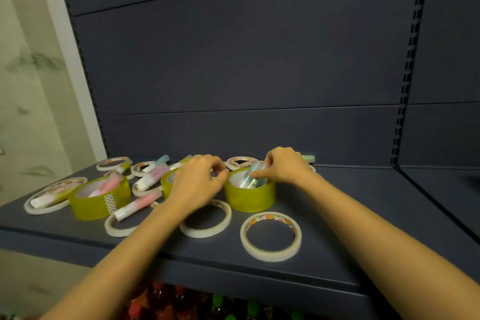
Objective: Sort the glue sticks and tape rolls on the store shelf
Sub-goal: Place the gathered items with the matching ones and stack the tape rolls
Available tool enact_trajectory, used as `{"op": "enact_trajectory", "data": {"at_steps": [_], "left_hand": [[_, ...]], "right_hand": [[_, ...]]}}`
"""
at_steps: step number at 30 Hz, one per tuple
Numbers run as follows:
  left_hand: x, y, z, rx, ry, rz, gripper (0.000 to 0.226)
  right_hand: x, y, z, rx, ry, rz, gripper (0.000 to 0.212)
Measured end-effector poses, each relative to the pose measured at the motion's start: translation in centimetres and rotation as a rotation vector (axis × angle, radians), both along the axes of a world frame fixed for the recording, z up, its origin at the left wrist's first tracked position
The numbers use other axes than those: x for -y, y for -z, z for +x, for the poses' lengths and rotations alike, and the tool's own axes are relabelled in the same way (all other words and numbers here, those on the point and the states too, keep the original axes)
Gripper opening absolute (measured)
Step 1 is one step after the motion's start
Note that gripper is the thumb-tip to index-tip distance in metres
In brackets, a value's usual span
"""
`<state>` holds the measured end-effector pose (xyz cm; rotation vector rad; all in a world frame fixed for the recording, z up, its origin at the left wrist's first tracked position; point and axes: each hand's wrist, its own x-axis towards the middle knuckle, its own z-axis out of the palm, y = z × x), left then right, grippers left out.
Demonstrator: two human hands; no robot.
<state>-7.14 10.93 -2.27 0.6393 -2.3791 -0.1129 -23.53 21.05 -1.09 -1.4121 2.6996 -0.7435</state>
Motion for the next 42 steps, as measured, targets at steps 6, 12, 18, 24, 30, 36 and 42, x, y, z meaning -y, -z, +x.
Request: {"op": "enact_trajectory", "data": {"at_steps": [6,12,18,24,30,36,42], "left_hand": [[0.1,0.0,-2.3,0.056,0.077,0.018,0.022],[-0.4,0.5,-6.0,0.165,0.120,0.026,0.030],[-0.2,-0.4,-7.7,0.116,0.090,0.053,0.033],[-4.9,-3.7,-9.3,-0.152,0.240,0.060,0.022],[-13.5,-5.0,-13.2,-0.168,0.472,0.109,0.021],[-23.4,-5.2,-18.1,-0.141,0.626,0.251,0.023],[-31.3,-3.9,-22.7,-0.174,0.719,0.318,0.020]], "right_hand": [[-2.3,-1.7,-0.9,0.209,-0.054,-0.273,0.020],[-6.6,-3.2,-2.0,0.197,0.064,-0.470,0.016],[-11.5,-3.4,-3.3,0.168,0.164,-0.486,0.016],[-17.0,-3.6,-5.0,0.124,0.249,-0.477,0.011],[-24.5,-4.2,-7.1,0.009,0.337,-0.459,0.011],[-33.6,-4.3,-10.4,-0.067,0.403,-0.412,0.012],[-40.3,-3.4,-14.4,-0.139,0.425,-0.405,0.010]]}}
